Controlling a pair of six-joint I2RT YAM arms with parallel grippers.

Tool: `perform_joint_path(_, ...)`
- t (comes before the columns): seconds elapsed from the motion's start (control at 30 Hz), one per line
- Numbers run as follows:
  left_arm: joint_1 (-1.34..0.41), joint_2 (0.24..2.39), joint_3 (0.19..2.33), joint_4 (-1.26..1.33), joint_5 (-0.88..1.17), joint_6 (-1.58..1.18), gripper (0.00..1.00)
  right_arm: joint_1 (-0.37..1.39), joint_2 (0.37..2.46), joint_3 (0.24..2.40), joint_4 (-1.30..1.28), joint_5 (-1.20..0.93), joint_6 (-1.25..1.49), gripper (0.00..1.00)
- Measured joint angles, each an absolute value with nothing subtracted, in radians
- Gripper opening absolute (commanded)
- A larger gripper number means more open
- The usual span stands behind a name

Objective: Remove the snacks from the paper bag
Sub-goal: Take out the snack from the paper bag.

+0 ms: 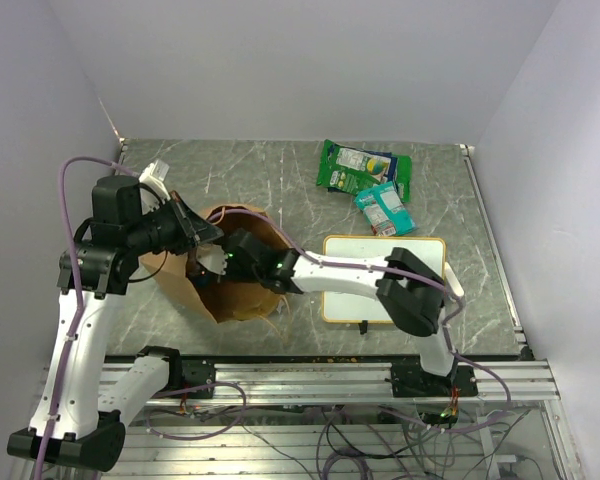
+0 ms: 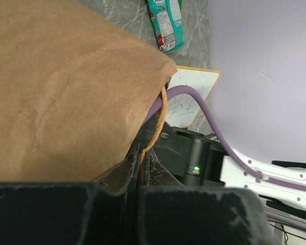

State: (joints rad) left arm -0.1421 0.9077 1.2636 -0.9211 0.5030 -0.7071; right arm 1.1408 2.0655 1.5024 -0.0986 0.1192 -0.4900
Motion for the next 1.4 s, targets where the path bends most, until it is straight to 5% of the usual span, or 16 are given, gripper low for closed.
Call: perform_joint_path(1.4, -0.142, 0.909, 1.405, -0.970, 0.301, -0.618, 0.07, 1.117, 1.663, 1.228, 0.224, -0.073, -0.400, 0.00)
